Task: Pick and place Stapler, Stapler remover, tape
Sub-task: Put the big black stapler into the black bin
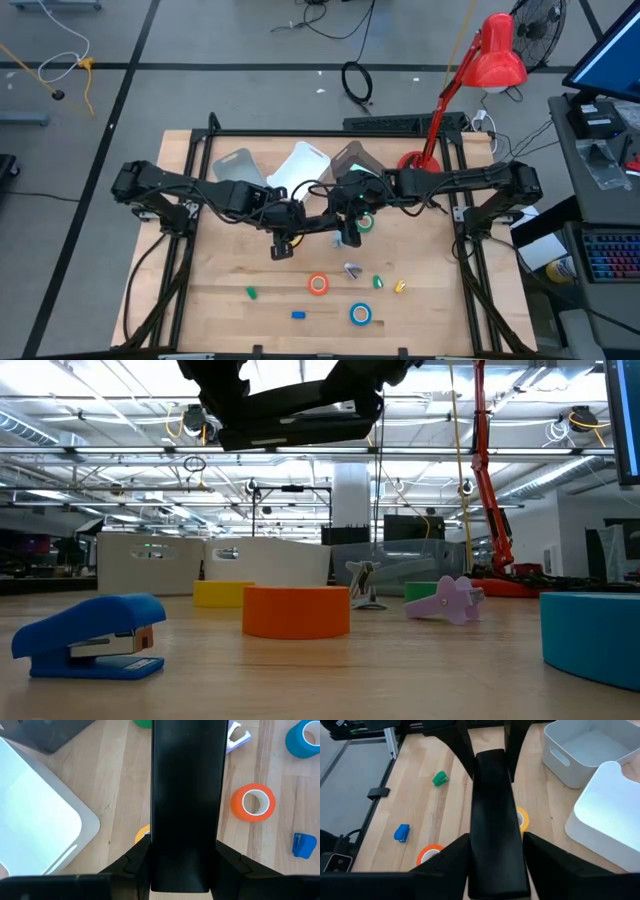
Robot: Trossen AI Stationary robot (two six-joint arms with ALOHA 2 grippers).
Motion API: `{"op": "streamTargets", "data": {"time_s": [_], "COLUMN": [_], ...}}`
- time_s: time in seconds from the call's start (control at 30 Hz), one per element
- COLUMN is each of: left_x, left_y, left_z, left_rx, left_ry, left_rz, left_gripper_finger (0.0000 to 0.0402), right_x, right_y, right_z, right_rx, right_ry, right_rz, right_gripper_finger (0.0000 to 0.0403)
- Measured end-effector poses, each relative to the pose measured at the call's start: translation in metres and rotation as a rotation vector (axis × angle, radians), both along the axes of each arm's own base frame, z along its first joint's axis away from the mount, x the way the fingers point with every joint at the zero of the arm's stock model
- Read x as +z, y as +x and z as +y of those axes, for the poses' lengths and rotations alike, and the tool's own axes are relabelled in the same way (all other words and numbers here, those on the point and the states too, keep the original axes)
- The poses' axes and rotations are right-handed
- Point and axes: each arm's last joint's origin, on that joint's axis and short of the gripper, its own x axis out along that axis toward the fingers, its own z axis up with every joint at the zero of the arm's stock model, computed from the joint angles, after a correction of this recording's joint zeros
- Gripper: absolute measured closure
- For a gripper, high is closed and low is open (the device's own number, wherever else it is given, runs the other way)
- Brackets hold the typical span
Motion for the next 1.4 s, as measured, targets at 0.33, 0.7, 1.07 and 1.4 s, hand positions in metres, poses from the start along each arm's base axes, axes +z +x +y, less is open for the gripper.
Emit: {"op": "streamTargets", "data": {"time_s": [0.33, 0.7, 1.07, 1.4], "left_x": [0.000, 0.000, -0.002, 0.001], "left_y": [0.000, 0.000, -0.004, -0.026], "left_z": [0.000, 0.000, 0.002, 0.017], "left_rx": [-0.001, -0.001, -0.005, 0.117], "left_ry": [-0.006, -0.001, 0.015, 0.005], "left_rz": [0.001, 0.001, 0.046, 0.201], "left_gripper_finger": [0.0260, 0.0231, 0.0124, 0.0087], "right_x": [0.000, 0.000, -0.003, -0.008], "right_y": [0.000, 0.000, -0.002, -0.007], "right_z": [0.000, 0.000, -0.002, -0.008], "right_rx": [0.016, 0.007, -0.015, -0.050], "right_ry": [0.005, 0.007, -0.013, -0.042], "right_rz": [0.000, 0.001, 0.036, 0.106], "right_gripper_finger": [0.0272, 0.0272, 0.0272, 0.0272]}}
